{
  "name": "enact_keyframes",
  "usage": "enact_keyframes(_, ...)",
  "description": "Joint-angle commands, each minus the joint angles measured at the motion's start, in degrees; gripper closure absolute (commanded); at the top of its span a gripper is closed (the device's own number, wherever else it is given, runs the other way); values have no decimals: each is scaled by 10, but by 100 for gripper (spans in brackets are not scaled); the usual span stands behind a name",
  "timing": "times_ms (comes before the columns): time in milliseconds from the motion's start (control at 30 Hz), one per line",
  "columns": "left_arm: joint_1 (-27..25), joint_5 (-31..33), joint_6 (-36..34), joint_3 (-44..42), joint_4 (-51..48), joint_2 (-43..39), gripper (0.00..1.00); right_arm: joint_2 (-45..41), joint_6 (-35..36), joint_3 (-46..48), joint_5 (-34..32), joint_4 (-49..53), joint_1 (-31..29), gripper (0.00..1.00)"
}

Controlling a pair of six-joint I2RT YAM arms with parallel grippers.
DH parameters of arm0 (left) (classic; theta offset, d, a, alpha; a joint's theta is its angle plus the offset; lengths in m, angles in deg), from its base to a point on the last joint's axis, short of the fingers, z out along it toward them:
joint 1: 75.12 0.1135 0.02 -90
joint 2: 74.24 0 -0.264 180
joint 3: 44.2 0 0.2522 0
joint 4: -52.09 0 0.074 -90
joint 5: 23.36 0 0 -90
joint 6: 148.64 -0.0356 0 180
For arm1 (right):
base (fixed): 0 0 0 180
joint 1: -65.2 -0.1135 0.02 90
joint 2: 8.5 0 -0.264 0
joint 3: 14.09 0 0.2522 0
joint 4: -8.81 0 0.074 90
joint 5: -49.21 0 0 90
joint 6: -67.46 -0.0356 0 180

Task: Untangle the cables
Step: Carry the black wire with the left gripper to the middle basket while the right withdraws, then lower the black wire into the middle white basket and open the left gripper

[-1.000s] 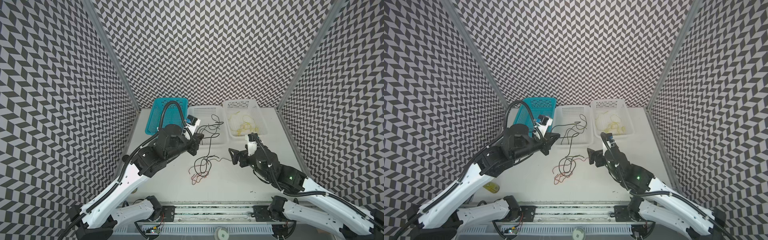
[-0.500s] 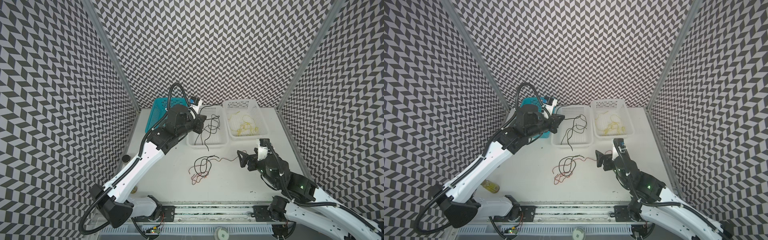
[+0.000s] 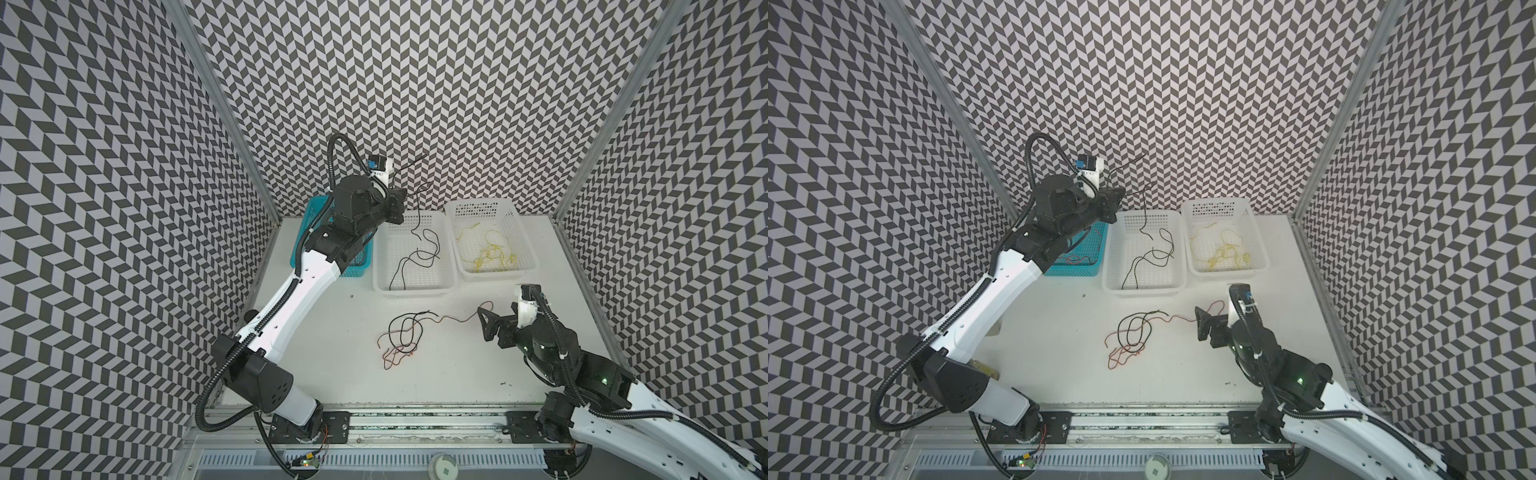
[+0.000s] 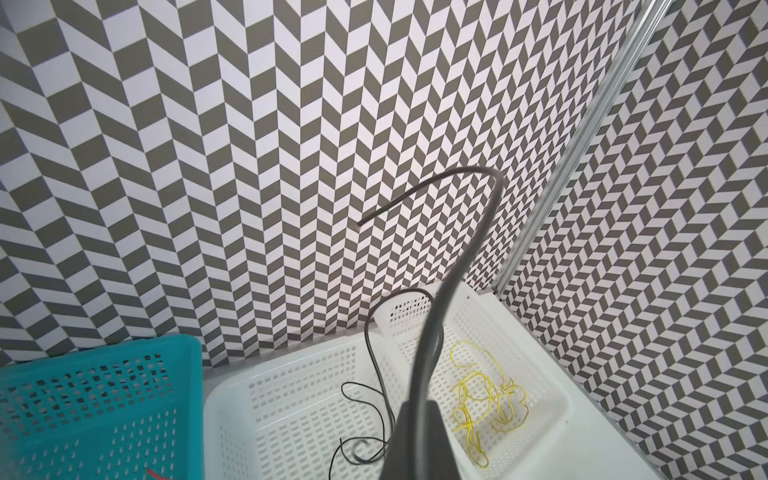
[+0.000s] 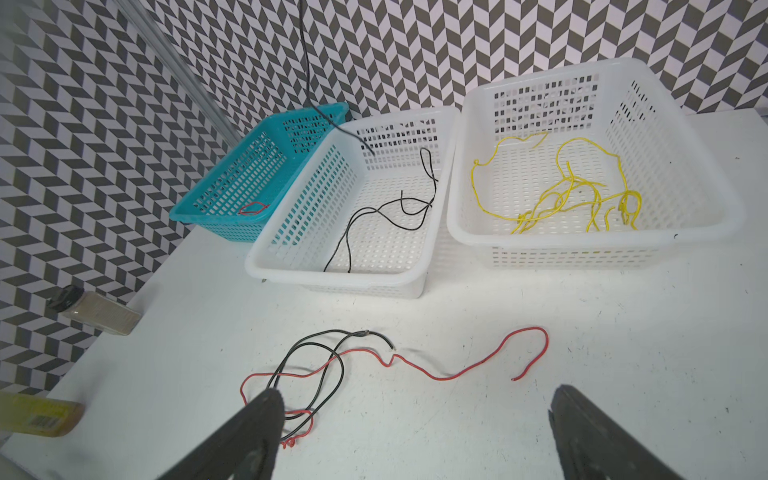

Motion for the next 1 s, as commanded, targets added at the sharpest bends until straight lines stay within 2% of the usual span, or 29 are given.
enact_keyframes(0, -2, 7, 13, -37, 30, 28, 100, 5, -8, 5, 2, -19, 2, 0)
enact_keyframes(133, -2, 6, 16, -71, 39, 69, 100, 16, -1, 8, 10, -35, 2, 0)
enact_keyframes(300, 0, 39, 48, -108, 45, 106, 100, 34, 0, 3, 19, -40, 2, 0)
enact_keyframes(467, 0, 59, 65, -88, -6, 149, 100, 34, -6, 8, 30, -42, 1, 0)
enact_keyframes(833, -3, 63, 103, -130, -23, 160, 100, 23, -9, 14, 31, -37, 1, 0)
enact_keyframes(967, -7, 57, 103, -107, -58, 174, 91, 30, -11, 13, 38, -36, 2, 0)
